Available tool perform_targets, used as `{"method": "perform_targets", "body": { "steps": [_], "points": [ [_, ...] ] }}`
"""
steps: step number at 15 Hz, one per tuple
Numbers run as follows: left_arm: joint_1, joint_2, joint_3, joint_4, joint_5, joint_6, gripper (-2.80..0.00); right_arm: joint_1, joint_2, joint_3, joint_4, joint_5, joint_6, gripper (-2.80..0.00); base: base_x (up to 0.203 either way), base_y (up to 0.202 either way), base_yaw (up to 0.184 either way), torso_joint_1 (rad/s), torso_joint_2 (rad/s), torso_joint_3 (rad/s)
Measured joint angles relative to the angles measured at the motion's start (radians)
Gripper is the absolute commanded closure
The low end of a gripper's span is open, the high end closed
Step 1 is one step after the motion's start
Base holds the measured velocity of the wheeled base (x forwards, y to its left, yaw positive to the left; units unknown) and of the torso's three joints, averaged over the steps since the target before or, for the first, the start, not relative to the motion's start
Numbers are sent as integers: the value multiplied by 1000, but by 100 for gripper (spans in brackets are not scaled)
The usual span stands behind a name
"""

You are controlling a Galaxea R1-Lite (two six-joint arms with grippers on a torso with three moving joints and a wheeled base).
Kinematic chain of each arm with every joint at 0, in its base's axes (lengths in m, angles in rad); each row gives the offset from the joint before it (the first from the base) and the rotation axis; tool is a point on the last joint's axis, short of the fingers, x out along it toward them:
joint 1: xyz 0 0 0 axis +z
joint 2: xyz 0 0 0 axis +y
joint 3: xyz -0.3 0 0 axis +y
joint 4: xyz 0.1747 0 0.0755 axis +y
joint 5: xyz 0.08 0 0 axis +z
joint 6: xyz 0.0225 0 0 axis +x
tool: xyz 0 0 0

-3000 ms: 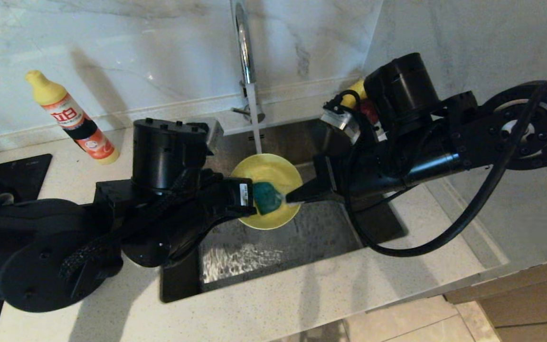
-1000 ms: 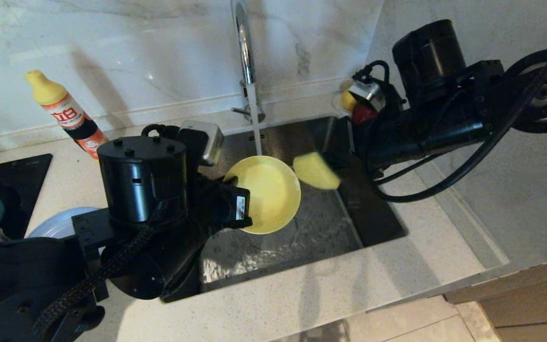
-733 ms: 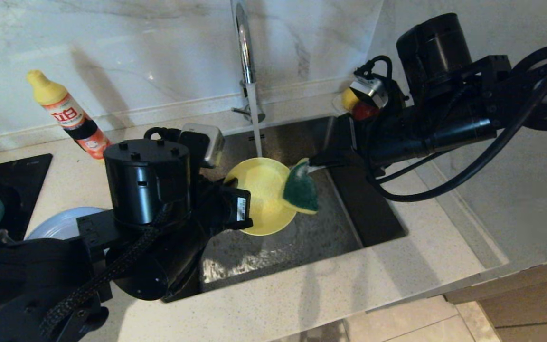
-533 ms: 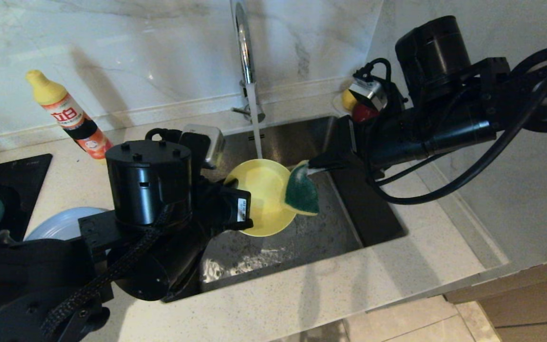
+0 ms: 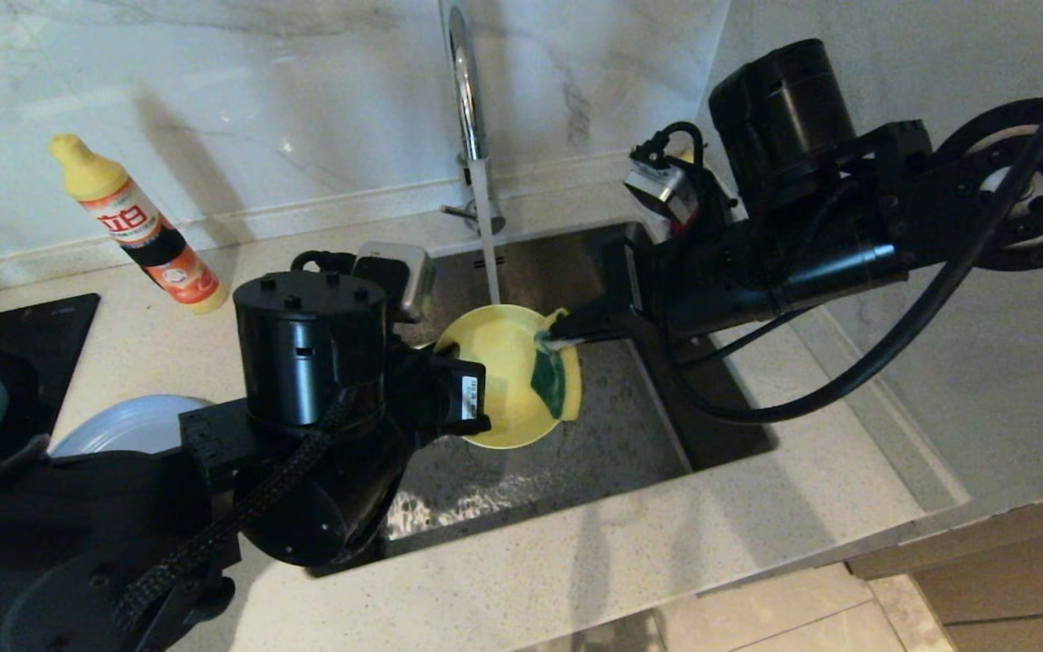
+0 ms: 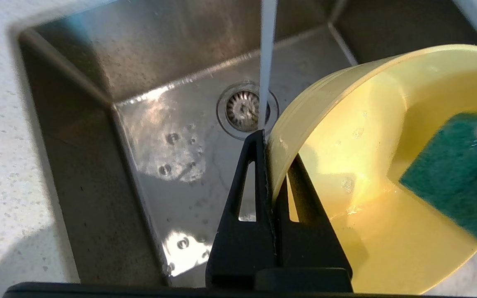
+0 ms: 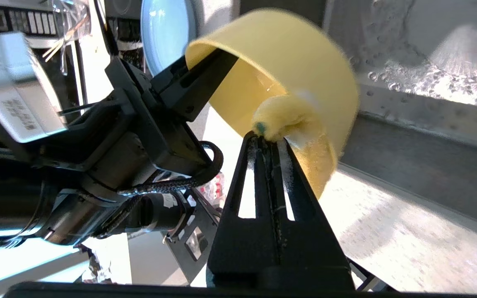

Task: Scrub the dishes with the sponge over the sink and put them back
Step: Wipe the bowl

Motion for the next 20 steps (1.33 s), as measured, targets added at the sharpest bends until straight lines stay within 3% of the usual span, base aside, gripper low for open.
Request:
{"method": "perform_targets", "body": {
  "steps": [8, 12, 20],
  "points": [
    [-1, 11, -9, 1, 0, -1, 0, 31, 68, -17, -8, -5, -2, 0, 0, 0, 0, 0, 0, 0],
    [-1, 2, -6, 2, 1, 1, 0, 24, 104, -51, -7, -52, -1, 0, 0, 0, 0, 0, 0, 0],
    [-1, -7, 12, 1, 1, -2, 0, -2, 87, -63, -24, -55, -11, 0, 0, 0, 0, 0, 0, 0]
  ]
}}
